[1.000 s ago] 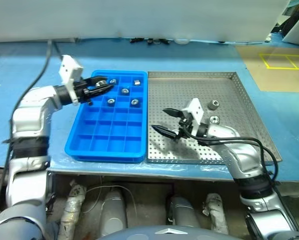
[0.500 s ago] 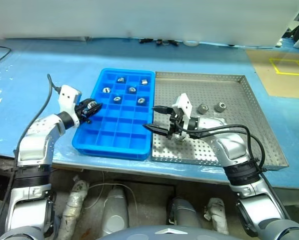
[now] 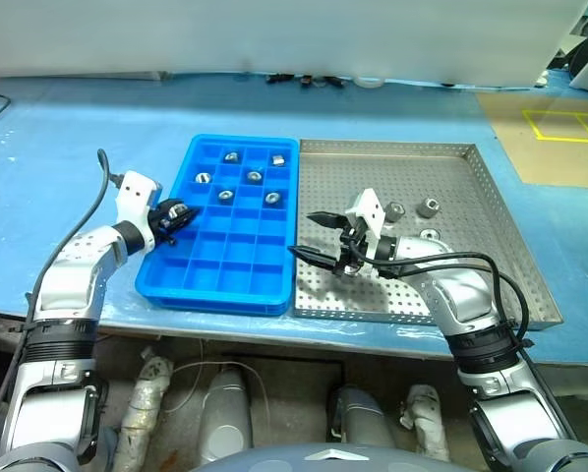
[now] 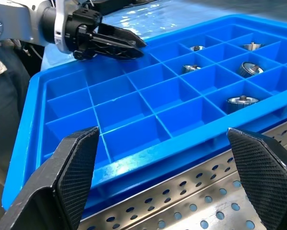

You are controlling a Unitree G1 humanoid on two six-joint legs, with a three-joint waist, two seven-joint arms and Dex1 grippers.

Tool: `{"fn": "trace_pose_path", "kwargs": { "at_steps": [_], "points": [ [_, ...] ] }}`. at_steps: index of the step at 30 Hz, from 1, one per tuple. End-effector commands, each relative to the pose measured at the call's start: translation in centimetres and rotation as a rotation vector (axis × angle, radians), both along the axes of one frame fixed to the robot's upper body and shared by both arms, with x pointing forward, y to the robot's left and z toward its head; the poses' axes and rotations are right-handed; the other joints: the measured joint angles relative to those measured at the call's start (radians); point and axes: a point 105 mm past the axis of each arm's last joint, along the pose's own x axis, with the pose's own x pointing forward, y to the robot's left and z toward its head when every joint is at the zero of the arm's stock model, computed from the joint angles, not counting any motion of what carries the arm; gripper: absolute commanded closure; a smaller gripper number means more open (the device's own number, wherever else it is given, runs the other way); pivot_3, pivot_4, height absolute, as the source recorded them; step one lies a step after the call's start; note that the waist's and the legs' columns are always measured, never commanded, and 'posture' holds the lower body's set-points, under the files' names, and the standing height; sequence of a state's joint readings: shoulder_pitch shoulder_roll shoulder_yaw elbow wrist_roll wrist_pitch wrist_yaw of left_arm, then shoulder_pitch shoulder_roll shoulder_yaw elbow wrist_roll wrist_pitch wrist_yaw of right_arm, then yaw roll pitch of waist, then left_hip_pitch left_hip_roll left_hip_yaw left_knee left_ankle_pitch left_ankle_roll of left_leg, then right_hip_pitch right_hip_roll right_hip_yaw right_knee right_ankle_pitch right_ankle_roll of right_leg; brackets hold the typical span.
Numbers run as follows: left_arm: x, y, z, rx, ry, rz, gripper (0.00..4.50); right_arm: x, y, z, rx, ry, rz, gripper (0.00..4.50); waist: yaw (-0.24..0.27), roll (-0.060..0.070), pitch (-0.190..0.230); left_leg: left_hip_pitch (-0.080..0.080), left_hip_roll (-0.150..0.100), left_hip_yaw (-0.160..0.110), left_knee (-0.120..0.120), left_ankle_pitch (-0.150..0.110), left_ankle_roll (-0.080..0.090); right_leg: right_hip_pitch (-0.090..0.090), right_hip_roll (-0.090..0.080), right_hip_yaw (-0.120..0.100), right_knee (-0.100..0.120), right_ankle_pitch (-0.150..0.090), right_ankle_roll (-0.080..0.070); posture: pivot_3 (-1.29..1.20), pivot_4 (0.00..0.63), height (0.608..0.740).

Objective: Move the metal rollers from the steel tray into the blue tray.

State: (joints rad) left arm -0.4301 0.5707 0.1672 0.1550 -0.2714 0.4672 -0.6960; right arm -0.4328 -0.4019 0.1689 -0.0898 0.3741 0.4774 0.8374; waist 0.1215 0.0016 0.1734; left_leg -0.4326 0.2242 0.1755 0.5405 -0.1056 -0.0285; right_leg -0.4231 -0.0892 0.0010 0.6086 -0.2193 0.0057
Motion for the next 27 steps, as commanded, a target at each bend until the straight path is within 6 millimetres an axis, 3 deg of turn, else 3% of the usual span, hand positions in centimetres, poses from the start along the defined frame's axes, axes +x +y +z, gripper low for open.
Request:
{"fn": "trace_pose_path", "kwargs": {
  "at_steps": [1,5,11,14,18,22,25,27],
  "points": [
    [0.4,0.9,1.0,0.013,-0.036,0.027,2.78,-0.2,0.0,0.8,0.013,-0.039,0.002,0.00,0.000,0.000,0.000,0.000,0.000,0.000,0.000,0.000,0.000,0.000,0.000,0.000,0.000,0.000,0.000,0.06,0.150,0.740],
    [1.0,1.1,0.5,0.029,-0.025,0.053,2.78,-0.1,-0.2,0.8,0.008,-0.040,-0.006,0.00,-0.001,0.000,0.000,0.001,0.000,0.000,0.001,0.000,0.000,0.000,0.000,0.000,0.003,0.000,0.000,0.06,0.150,0.740],
    [1.4,0.8,0.4,0.031,-0.022,0.043,0.97,0.1,-0.6,0.7,0.004,-0.041,-0.029,0.00,-0.001,0.000,0.000,0.003,0.000,0.000,0.002,0.000,0.000,0.000,0.000,0.001,0.005,0.000,0.000,0.04,0.150,0.740],
    [1.6,0.3,1.4,0.012,-0.050,0.011,0.97,0.0,-0.9,0.8,0.009,-0.040,-0.040,0.00,0.000,0.000,0.000,0.002,0.000,0.000,0.002,0.000,0.000,0.000,0.000,0.001,0.005,0.000,0.000,0.03,0.150,0.740],
    [0.9,-2.7,5.0,-0.099,-0.126,-0.167,0.97,-0.3,-1.8,1.3,0.014,-0.047,-0.056,0.00,0.004,0.000,0.000,0.000,0.000,0.000,0.004,0.000,0.000,0.000,-0.001,0.001,0.005,0.000,0.000,0.01,0.150,0.740],
    [0.4,-7.4,8.3,-0.148,-0.180,-0.404,0.97,-0.5,-4.1,1.7,-0.013,-0.050,-0.113,0.00,0.009,0.000,0.000,-0.002,0.000,-0.001,0.005,0.000,0.000,0.000,-0.002,0.001,0.006,0.000,0.000,-0.05,0.150,0.740],
    [0.9,-10.8,9.2,-0.149,-0.196,-0.520,0.97,-0.7,-5.9,1.6,-0.033,-0.047,-0.172,0.00,0.006,0.000,0.000,-0.002,-0.001,0.000,0.006,0.000,0.000,0.002,-0.004,0.001,0.006,0.000,0.000,-0.08,0.150,0.740],
    [1.2,-14.1,9.0,-0.128,-0.178,-0.626,0.97,-1.2,-7.2,1.6,-0.037,-0.042,-0.223,0.00,0.003,0.000,0.000,-0.001,-0.001,0.000,0.007,0.000,0.000,0.002,-0.004,0.001,0.006,0.000,0.000,-0.12,0.150,0.740]
  ]
}}
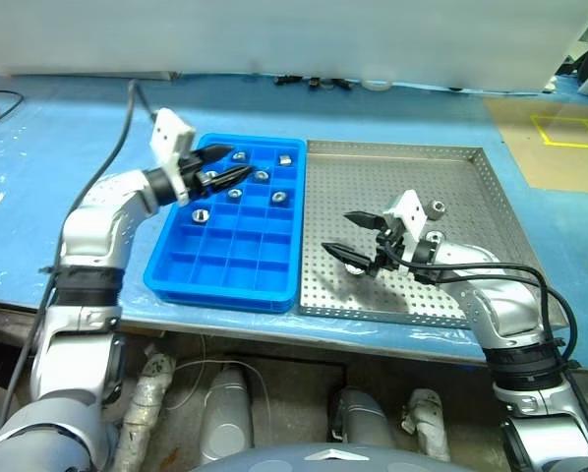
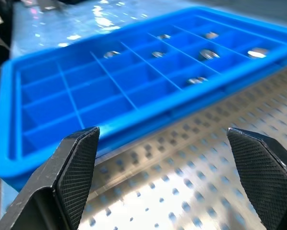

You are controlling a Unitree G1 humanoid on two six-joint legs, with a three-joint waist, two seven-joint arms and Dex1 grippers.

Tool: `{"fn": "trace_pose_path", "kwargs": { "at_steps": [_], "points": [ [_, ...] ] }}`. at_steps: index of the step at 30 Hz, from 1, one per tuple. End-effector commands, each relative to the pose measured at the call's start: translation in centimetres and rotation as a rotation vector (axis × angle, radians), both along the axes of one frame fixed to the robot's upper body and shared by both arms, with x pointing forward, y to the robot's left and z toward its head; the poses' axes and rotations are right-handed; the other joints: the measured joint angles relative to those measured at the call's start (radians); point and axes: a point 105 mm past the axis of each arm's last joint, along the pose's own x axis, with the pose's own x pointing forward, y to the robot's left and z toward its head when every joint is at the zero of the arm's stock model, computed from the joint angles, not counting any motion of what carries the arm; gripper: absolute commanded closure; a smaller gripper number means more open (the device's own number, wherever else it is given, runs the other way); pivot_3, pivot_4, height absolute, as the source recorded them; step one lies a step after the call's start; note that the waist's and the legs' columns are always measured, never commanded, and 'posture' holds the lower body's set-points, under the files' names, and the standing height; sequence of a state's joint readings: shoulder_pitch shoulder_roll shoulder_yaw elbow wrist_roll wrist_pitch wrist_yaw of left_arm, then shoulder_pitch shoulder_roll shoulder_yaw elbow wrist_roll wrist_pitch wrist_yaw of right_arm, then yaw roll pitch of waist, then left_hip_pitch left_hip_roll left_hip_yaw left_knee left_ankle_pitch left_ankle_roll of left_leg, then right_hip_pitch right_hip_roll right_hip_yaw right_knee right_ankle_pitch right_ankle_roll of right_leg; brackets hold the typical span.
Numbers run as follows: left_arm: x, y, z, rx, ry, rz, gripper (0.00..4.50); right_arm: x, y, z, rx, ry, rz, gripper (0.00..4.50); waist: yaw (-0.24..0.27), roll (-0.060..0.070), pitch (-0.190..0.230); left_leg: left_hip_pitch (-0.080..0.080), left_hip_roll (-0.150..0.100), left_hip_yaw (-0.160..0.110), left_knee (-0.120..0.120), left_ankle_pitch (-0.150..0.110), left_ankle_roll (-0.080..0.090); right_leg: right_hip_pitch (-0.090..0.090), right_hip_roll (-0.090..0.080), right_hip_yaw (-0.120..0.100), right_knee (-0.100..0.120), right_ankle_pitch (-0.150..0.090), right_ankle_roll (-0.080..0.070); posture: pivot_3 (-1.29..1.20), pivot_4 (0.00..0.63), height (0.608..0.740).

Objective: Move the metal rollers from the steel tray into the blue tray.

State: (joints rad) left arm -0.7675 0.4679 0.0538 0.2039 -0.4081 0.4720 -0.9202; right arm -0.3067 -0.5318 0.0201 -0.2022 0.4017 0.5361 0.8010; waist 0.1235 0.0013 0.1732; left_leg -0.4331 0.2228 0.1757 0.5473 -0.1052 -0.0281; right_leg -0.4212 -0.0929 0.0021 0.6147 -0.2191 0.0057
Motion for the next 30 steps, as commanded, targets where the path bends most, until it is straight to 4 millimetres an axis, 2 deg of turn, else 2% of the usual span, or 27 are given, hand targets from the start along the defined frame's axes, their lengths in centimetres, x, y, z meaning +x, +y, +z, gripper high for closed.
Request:
{"fn": "trace_pose_path", "kwargs": {
  "at_steps": [1,6,9,14,23,27,30],
  "points": [
    [0.0,-5.4,-0.6,0.069,-0.006,-0.196,0.97,-1.1,-1.9,1.4,0.009,-0.045,-0.065,0.00,-0.001,0.000,0.000,0.000,0.000,0.000,-0.001,0.000,0.000,0.000,0.000,0.000,0.000,0.000,0.000,-0.15,0.150,0.740],
    [-1.0,-11.0,-4.8,0.240,0.052,-0.461,0.97,-3.6,-3.6,1.0,0.007,-0.026,-0.162,0.00,-0.032,0.001,0.000,-0.001,0.000,0.000,-0.001,0.000,0.001,0.000,0.001,0.001,-0.004,0.000,0.000,-0.28,0.150,0.740],
    [-1.4,-12.6,-7.3,0.348,0.074,-0.554,0.97,-5.1,-4.2,0.6,0.017,-0.012,-0.226,0.00,-0.056,0.001,-0.001,-0.003,0.000,0.000,-0.001,-0.001,0.002,0.000,0.002,0.002,-0.007,0.000,0.001,-0.36,0.150,0.740],
    [-1.2,-12.8,-10.1,0.479,0.096,-0.594,0.97,-6.7,-4.7,0.1,0.033,-0.003,-0.323,0.00,-0.096,0.001,-0.001,-0.001,0.000,0.001,-0.001,-0.003,0.006,0.000,0.002,0.001,-0.008,0.000,0.001,-0.47,0.150,0.740],
    [-1.7,-14.7,-11.0,0.479,0.120,-0.629,0.97,-7.6,-4.6,-0.4,0.053,-0.002,-0.399,0.00,-0.115,0.001,-0.001,0.008,-0.002,0.003,-0.001,-0.004,0.007,0.009,0.000,0.002,-0.009,0.000,0.001,-0.54,0.150,0.740],
    [-1.8,-14.5,-12.6,0.552,0.136,-0.611,0.97,-7.5,-4.9,-0.6,0.046,-0.001,-0.414,0.00,-0.122,0.001,-0.001,0.008,-0.001,0.003,-0.002,-0.004,0.007,0.009,0.000,0.001,-0.010,0.000,0.001,-0.54,0.150,0.740],
    [-1.2,-14.0,-13.8,0.605,0.156,-0.536,0.97,-7.4,-5.1,-0.6,0.040,-0.002,-0.418,0.00,-0.130,0.001,-0.001,0.008,-0.001,0.003,-0.002,-0.005,0.008,0.009,0.000,0.001,-0.011,0.000,0.001,-0.54,0.150,0.740]
  ]
}}
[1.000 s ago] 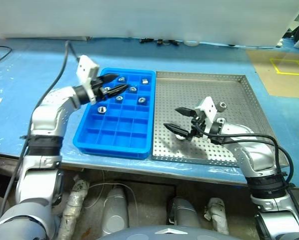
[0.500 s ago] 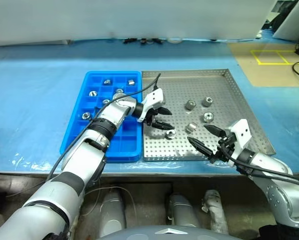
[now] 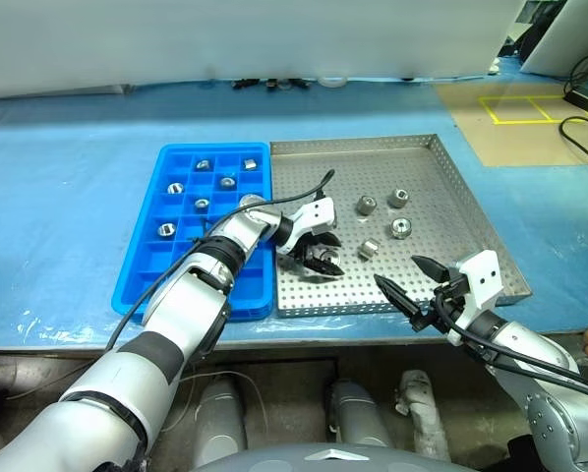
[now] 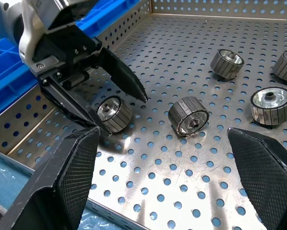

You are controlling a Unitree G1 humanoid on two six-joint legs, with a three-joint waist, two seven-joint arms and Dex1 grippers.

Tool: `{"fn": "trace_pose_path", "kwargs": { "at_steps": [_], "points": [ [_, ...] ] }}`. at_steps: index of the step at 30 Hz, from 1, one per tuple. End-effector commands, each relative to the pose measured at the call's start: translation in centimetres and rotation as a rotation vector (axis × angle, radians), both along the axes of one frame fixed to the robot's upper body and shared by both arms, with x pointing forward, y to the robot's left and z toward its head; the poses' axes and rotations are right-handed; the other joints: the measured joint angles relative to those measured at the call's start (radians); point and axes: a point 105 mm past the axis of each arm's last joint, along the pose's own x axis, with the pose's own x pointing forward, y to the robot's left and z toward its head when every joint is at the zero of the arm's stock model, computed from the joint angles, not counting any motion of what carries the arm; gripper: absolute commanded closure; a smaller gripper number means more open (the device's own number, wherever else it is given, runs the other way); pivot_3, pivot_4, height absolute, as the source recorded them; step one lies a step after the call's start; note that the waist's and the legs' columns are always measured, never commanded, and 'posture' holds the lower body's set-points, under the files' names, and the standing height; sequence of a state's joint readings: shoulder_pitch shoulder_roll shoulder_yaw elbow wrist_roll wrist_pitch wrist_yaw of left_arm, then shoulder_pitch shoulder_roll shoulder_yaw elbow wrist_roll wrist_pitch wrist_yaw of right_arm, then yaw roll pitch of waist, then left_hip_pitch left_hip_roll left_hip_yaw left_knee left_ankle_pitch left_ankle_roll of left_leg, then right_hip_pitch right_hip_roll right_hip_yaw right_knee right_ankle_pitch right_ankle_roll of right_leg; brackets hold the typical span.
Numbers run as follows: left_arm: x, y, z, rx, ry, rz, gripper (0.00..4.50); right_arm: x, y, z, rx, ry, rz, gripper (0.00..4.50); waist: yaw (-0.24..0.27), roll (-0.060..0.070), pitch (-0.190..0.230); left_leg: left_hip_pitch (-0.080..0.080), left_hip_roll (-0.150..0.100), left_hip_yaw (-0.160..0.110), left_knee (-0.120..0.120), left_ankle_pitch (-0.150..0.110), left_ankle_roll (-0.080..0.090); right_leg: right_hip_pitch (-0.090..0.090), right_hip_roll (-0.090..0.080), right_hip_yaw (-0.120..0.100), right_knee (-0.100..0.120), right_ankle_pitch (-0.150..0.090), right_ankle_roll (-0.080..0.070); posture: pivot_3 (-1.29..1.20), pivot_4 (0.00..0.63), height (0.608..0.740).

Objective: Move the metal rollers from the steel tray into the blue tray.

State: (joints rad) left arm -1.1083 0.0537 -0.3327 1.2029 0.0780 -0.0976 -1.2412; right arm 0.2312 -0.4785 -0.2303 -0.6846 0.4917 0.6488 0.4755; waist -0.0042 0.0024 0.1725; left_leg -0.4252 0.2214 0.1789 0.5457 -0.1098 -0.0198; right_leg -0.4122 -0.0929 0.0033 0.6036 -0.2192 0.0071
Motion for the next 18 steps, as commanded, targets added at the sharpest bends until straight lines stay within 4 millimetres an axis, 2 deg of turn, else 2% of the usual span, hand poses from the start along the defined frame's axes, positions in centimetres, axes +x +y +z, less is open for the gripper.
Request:
{"fn": "trace_pose_path", "kwargs": {
  "at_steps": [1,4,7,8,9,11,12,13,18],
  "points": [
    [0.89,0.03,-0.44,0.051,-0.043,0.068,0.97,0.05,0.03,1.15,-0.010,-0.056,0.004,0.00,-0.003,0.000,0.000,0.000,0.000,0.000,0.000,0.000,0.000,0.000,0.000,0.000,0.000,0.000,0.000,-0.54,0.150,0.740],
    [0.63,0.14,-0.90,0.064,-0.037,0.054,0.97,0.17,0.16,1.13,-0.008,-0.056,0.008,0.00,-0.007,0.000,0.000,0.005,-0.001,0.000,0.001,-0.001,0.002,0.006,-0.001,0.000,-0.001,0.000,0.000,-0.53,0.150,0.740],
    [0.27,0.01,-0.80,0.044,-0.025,0.028,1.56,0.23,0.32,1.12,-0.008,-0.055,0.017,0.00,-0.010,0.000,0.000,0.007,-0.002,0.000,0.001,-0.002,0.002,0.008,-0.001,0.000,-0.001,-0.005,0.008,-0.53,0.150,0.740],
    [0.43,-0.03,-0.77,0.041,-0.032,0.041,1.71,0.23,0.38,1.10,-0.008,-0.053,0.021,0.00,-0.010,0.000,0.000,0.007,-0.003,0.000,0.001,-0.002,0.002,0.008,-0.001,0.000,-0.001,-0.005,0.008,-0.53,0.150,0.740],
    [0.58,-0.03,-0.81,0.046,-0.041,0.052,2.12,0.23,0.46,1.08,-0.007,-0.051,0.027,0.00,-0.010,0.000,0.000,0.007,-0.002,0.000,0.001,-0.002,0.002,0.008,-0.001,0.000,-0.001,-0.005,0.008,-0.52,0.150,0.740],
    [0.34,0.04,-0.76,0.040,-0.029,0.031,2.12,0.18,0.65,1.04,-0.004,-0.045,0.041,0.00,-0.009,0.000,0.000,0.007,-0.002,0.000,0.001,-0.002,0.003,0.008,-0.001,0.000,-0.001,-0.001,0.002,-0.52,0.150,0.740],
    [0.25,0.16,-0.68,0.034,-0.024,0.021,2.56,0.16,0.73,1.03,-0.006,-0.043,0.047,0.00,-0.009,0.000,0.000,0.007,-0.003,0.000,0.001,-0.002,0.003,0.008,-0.001,0.000,-0.002,-0.001,0.002,-0.52,0.150,0.740],
    [0.30,0.26,-0.65,0.032,-0.024,0.024,2.68,0.17,0.76,1.04,-0.007,-0.042,0.050,0.00,-0.010,0.000,0.000,0.006,-0.002,0.000,0.000,-0.002,0.003,0.008,-0.001,0.000,-0.002,-0.001,0.002,-0.52,0.150,0.740],
    [0.81,0.40,-0.34,0.005,-0.024,0.070,2.75,0.32,0.92,1.14,-0.011,-0.046,0.058,0.00,-0.010,0.000,0.000,0.006,-0.002,0.000,0.000,-0.003,0.004,0.007,-0.001,0.000,-0.004,-0.001,0.002,-0.51,0.150,0.740]
  ]
}}
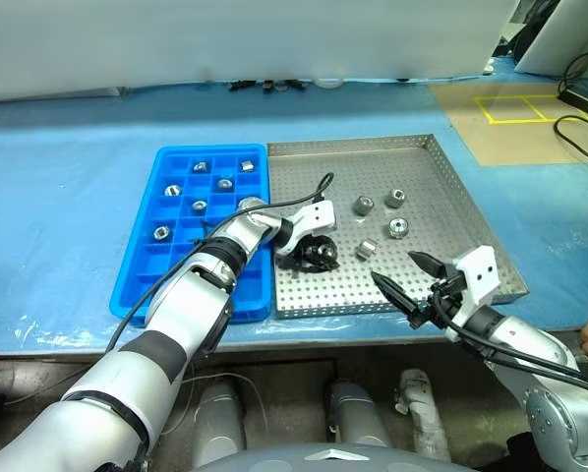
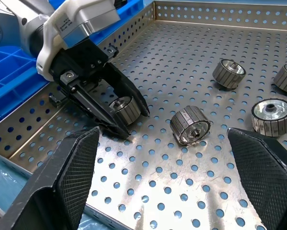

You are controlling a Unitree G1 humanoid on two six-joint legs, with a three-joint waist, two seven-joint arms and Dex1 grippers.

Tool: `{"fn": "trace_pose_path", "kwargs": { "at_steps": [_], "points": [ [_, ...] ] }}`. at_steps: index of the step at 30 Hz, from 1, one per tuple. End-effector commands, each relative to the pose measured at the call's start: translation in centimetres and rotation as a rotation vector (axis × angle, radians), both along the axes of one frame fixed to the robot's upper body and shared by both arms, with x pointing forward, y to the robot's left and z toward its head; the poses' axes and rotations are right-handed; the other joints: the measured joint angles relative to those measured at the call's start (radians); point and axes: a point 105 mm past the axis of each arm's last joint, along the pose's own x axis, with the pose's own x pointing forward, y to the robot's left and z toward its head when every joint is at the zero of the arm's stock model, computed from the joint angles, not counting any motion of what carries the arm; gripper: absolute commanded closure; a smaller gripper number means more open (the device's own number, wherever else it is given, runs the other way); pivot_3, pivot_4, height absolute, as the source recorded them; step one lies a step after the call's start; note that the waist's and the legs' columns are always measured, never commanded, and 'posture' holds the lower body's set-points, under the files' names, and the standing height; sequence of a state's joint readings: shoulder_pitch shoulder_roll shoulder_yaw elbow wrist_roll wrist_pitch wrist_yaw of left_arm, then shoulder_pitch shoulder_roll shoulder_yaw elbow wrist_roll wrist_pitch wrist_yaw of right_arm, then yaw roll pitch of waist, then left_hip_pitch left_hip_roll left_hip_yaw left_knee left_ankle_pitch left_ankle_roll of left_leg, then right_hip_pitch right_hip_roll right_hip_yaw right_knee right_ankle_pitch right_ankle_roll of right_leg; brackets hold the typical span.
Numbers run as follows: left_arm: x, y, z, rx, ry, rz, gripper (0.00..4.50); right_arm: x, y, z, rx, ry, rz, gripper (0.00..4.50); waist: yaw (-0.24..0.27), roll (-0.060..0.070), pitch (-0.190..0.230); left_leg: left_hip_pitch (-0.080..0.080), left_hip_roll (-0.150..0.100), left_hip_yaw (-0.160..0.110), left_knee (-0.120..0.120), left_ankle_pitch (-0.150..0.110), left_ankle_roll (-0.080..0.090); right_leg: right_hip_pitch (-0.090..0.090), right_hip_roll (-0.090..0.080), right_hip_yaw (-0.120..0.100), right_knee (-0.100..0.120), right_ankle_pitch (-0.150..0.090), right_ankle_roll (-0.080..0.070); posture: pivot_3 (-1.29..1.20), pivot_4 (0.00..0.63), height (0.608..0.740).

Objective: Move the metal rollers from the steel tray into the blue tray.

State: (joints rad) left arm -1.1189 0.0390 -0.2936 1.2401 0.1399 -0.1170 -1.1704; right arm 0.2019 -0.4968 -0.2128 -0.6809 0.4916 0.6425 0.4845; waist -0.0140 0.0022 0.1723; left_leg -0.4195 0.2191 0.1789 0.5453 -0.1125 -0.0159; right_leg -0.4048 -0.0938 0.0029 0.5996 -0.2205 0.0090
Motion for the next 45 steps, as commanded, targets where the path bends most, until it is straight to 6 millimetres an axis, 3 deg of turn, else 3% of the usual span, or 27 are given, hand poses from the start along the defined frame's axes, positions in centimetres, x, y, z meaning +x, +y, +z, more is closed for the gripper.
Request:
{"fn": "trace_pose_path", "kwargs": {
  "at_steps": [1,4,9,13,17,21,26,29,33,41,45],
  "points": [
    [0.0,0.4,0.4,-0.039,0.031,0.008,2.75,0.0,0.5,0.7,0.002,-0.027,0.028,0.00,0.000,0.000,0.000,0.000,0.000,0.000,0.000,0.000,0.000,0.000,0.000,0.000,0.000,0.000,0.000,-0.51,0.150,0.740],
    [0.5,0.2,1.6,-0.100,0.033,0.036,2.75,0.1,0.8,0.7,0.008,-0.027,0.040,0.00,0.000,0.000,0.000,0.000,0.000,0.000,0.000,0.000,0.000,0.000,0.000,0.000,0.000,0.000,0.000,-0.50,0.150,0.740],
    [1.5,0.6,7.1,-0.291,-0.008,0.018,2.75,-0.2,2.1,1.0,0.029,-0.019,0.125,0.00,0.002,0.000,0.000,-0.001,0.000,0.000,-0.001,0.000,0.000,-0.002,0.000,0.000,0.000,0.000,0.000,-0.47,0.150,0.740],
    [1.9,2.6,12.0,-0.397,-0.110,-0.002,2.75,1.0,3.3,2.4,0.019,-0.060,0.218,0.00,0.001,0.000,0.000,-0.001,0.000,0.001,-0.001,0.000,0.000,-0.002,0.000,0.001,-0.001,0.000,0.000,-0.41,0.150,0.740],
    [1.9,5.1,14.1,-0.451,-0.167,0.077,2.75,2.7,5.2,3.3,0.020,-0.089,0.326,0.00,0.006,0.000,0.000,-0.001,0.002,0.001,-0.002,0.000,-0.001,-0.002,0.000,0.000,0.000,0.000,-0.001,-0.29,0.150,0.740],
    [1.6,8.8,13.7,-0.436,-0.226,0.236,2.75,4.3,7.7,4.1,0.030,-0.109,0.466,0.00,0.015,0.001,0.000,0.000,0.003,0.001,-0.004,0.000,-0.001,-0.002,0.001,-0.001,0.001,-0.001,-0.002,-0.14,0.150,0.740],
    [-0.9,13.3,13.3,-0.438,-0.256,0.417,2.75,5.5,10.4,4.3,0.033,-0.101,0.636,0.00,0.060,0.001,0.001,-0.007,0.005,-0.001,-0.004,0.002,-0.004,-0.009,0.001,-0.003,0.006,-0.003,-0.006,0.06,0.150,0.740],
    [-2.8,15.5,12.3,-0.405,-0.254,0.490,2.75,5.9,11.6,4.2,0.025,-0.095,0.715,0.00,0.096,0.001,0.001,-0.012,0.006,-0.003,-0.004,0.003,-0.006,-0.014,0.002,-0.004,0.008,-0.004,-0.007,0.13,0.150,0.740],
    [-5.1,19.8,9.3,-0.327,-0.215,0.658,2.75,6.4,12.8,4.3,0.019,-0.095,0.790,0.00,0.136,0.001,0.001,-0.016,0.005,-0.004,-0.003,0.003,-0.006,-0.015,0.001,-0.007,0.008,-0.004,-0.007,0.20,0.150,0.740],
    [-8.5,22.4,5.3,-0.253,-0.138,0.803,2.75,5.7,13.9,4.3,0.035,-0.072,0.865,0.00,0.178,0.001,0.001,-0.018,0.006,-0.007,-0.003,0.005,-0.009,-0.015,0.001,-0.009,0.010,-0.004,-0.007,0.27,0.150,0.740],
    [-9.1,22.6,4.8,-0.258,-0.112,0.825,2.75,5.4,13.7,4.2,0.034,-0.059,0.864,0.00,0.185,0.001,0.001,-0.017,0.006,-0.008,-0.003,0.006,-0.011,-0.016,0.001,-0.008,0.013,-0.004,-0.007,0.26,0.150,0.740]
  ]
}}
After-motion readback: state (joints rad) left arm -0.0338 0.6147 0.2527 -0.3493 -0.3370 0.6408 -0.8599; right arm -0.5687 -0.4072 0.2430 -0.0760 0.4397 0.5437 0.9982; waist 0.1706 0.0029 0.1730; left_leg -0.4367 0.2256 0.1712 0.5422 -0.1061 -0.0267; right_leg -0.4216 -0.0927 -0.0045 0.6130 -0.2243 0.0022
